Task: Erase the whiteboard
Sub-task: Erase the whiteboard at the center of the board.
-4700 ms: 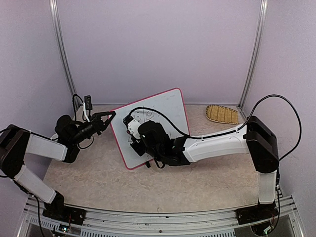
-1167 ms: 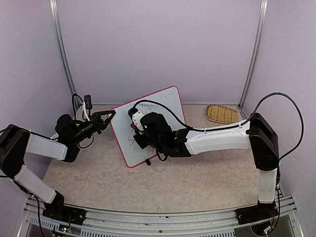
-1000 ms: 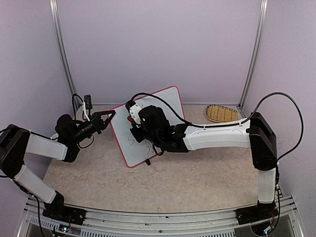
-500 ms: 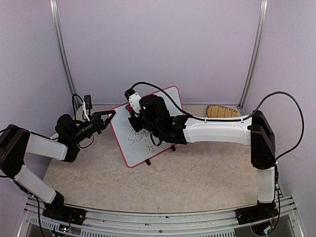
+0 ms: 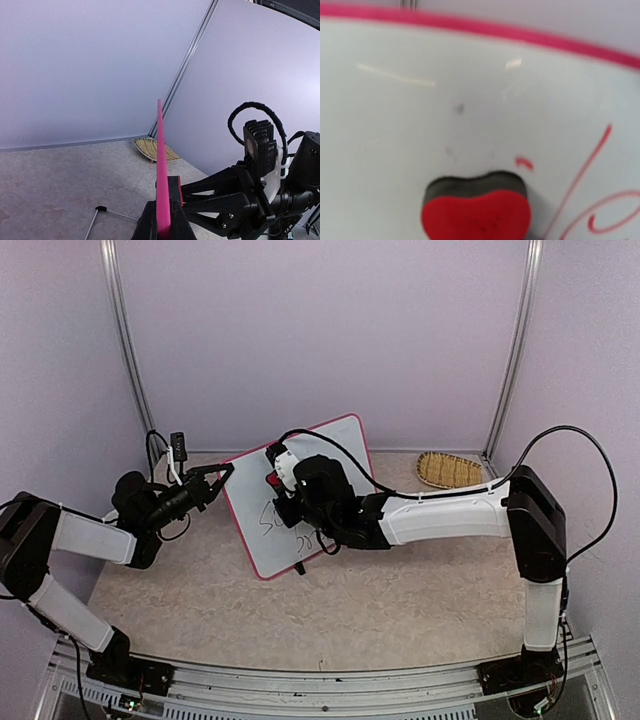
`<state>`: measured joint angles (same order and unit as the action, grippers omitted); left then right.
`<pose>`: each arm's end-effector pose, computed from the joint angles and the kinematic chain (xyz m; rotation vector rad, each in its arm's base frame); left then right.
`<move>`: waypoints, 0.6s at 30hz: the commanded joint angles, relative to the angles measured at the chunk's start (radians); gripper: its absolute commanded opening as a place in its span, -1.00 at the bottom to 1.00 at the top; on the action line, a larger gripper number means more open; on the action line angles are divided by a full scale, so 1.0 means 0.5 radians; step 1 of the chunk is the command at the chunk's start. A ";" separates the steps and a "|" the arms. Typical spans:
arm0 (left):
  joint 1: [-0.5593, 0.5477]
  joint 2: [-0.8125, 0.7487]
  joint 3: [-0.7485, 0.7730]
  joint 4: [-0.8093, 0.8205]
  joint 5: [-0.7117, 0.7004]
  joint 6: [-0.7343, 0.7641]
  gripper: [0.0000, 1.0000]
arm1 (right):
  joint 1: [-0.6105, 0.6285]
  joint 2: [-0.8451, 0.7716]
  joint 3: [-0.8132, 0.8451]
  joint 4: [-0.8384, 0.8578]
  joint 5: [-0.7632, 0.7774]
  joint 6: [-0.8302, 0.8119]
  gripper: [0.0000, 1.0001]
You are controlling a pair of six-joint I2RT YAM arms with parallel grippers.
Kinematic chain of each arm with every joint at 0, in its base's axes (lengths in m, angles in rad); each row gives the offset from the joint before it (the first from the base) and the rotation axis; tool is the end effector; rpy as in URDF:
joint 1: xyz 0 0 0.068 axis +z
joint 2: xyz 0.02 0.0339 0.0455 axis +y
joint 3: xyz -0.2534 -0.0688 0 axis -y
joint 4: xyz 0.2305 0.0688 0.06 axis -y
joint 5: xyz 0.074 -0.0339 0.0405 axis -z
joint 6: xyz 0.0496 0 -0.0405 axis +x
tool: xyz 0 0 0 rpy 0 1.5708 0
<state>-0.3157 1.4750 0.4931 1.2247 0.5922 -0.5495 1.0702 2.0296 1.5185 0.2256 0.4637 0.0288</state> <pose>0.2628 -0.1149 0.2351 0.3684 1.4144 -1.1067 0.2480 0.4071 0.2469 -0.6233 1.7302 0.3435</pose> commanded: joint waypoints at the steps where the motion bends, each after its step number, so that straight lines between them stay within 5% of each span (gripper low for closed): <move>1: -0.046 0.006 0.016 -0.019 0.190 0.074 -1.00 | -0.047 -0.010 -0.134 -0.097 0.011 0.066 -0.60; 18: -0.044 0.002 0.016 -0.023 0.190 0.072 -1.00 | -0.055 -0.059 -0.261 -0.088 0.022 0.121 -0.60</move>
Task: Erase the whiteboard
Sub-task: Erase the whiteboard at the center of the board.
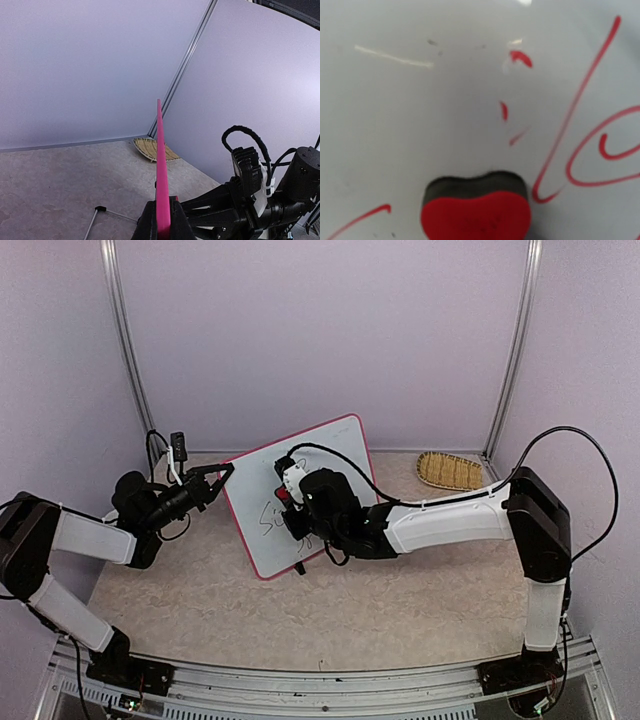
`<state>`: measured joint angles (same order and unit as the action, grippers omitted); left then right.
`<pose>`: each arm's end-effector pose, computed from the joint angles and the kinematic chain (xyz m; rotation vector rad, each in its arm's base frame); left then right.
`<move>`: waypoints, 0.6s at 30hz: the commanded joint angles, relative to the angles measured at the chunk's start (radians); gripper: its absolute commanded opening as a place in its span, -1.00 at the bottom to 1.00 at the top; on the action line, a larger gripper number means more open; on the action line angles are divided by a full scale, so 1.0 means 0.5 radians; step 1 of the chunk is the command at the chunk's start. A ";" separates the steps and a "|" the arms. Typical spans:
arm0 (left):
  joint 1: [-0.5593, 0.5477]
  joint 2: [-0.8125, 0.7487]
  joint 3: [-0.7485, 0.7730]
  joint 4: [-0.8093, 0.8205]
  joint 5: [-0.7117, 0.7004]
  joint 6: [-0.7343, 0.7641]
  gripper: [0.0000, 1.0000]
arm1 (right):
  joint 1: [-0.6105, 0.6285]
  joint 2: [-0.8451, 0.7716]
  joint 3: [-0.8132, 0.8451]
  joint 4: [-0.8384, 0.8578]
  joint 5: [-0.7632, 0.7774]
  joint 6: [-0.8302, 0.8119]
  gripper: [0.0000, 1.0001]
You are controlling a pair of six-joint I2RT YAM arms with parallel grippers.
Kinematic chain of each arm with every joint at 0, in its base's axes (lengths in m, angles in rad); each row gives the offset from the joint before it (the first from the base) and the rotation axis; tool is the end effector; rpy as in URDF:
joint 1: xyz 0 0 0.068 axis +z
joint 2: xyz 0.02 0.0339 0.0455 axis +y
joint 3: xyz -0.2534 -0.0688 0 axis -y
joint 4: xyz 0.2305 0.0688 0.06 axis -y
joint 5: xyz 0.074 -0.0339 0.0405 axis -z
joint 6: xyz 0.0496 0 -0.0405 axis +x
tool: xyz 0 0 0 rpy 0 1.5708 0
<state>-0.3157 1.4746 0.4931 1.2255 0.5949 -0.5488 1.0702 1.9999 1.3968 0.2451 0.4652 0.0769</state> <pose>0.2626 -0.1150 0.2353 0.3717 1.4130 -1.1077 0.2404 0.3930 0.2211 -0.6235 1.7980 0.3331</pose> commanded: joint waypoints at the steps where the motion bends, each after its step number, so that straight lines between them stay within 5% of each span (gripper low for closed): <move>1: -0.044 0.005 0.017 -0.022 0.187 0.070 -1.00 | -0.059 0.004 0.004 -0.131 0.017 0.020 -0.60; 18: -0.044 0.009 0.017 -0.030 0.190 0.077 -1.00 | -0.121 0.124 0.503 -0.209 -0.027 -0.165 -0.59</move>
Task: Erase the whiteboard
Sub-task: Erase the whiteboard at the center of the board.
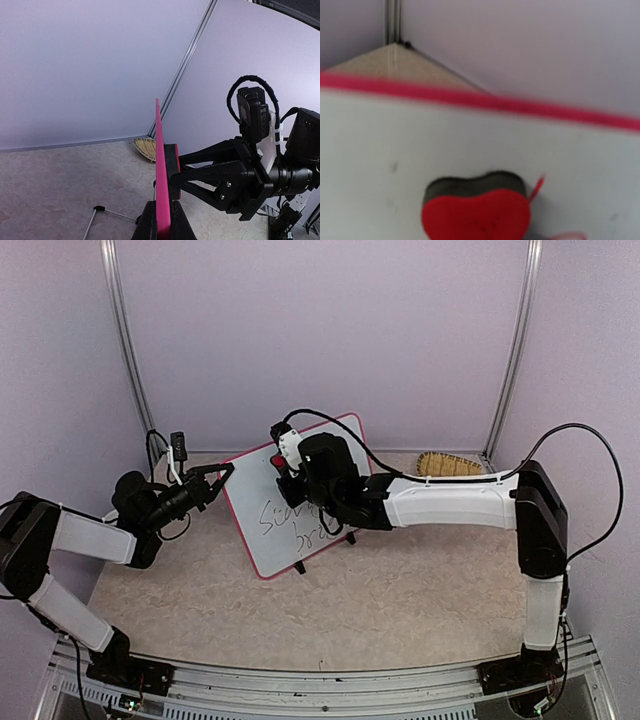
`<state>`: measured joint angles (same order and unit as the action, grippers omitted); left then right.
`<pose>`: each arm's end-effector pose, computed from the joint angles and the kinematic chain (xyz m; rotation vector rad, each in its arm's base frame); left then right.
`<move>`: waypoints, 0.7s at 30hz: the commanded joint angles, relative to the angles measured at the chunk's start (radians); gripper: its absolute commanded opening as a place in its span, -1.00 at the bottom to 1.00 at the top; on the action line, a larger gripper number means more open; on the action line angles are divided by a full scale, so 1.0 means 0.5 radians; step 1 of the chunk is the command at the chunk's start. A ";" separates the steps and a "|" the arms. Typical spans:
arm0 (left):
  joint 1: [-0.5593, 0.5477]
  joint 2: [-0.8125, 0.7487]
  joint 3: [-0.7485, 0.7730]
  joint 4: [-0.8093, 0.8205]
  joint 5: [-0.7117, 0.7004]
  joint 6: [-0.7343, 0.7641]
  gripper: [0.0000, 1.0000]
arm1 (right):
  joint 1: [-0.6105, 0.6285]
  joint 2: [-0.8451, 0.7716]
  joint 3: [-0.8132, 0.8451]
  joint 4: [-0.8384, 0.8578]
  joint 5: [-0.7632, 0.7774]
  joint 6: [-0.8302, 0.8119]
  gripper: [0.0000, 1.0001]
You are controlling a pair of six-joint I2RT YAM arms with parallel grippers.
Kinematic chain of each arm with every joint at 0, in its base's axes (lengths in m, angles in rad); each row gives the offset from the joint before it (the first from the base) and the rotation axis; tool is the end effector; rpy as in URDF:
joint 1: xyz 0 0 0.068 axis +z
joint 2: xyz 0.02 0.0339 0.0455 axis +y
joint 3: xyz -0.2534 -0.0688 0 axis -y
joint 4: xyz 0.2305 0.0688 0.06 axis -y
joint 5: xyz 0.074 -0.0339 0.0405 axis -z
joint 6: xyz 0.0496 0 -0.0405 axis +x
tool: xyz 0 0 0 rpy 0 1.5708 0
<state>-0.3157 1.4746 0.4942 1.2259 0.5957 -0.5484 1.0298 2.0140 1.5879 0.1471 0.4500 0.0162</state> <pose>0.2627 -0.1151 0.2356 0.3731 1.4114 -1.1077 0.2644 0.3981 0.2691 -0.6044 1.7308 0.3219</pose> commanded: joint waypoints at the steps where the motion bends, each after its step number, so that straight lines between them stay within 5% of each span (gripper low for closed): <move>1: -0.044 0.008 0.016 -0.028 0.189 0.078 -1.00 | -0.040 0.105 0.143 -0.019 0.001 -0.046 -0.59; 8: -0.044 0.005 0.018 -0.034 0.186 0.084 -1.00 | -0.040 0.141 0.162 -0.037 -0.060 -0.013 -0.60; 21: -0.044 0.010 0.018 -0.034 0.186 0.087 -1.00 | -0.038 -0.024 -0.339 0.064 -0.097 0.150 -0.61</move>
<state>-0.3157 1.4750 0.4942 1.2171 0.5861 -0.5518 1.0245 2.0071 1.4887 0.2214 0.4198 0.0563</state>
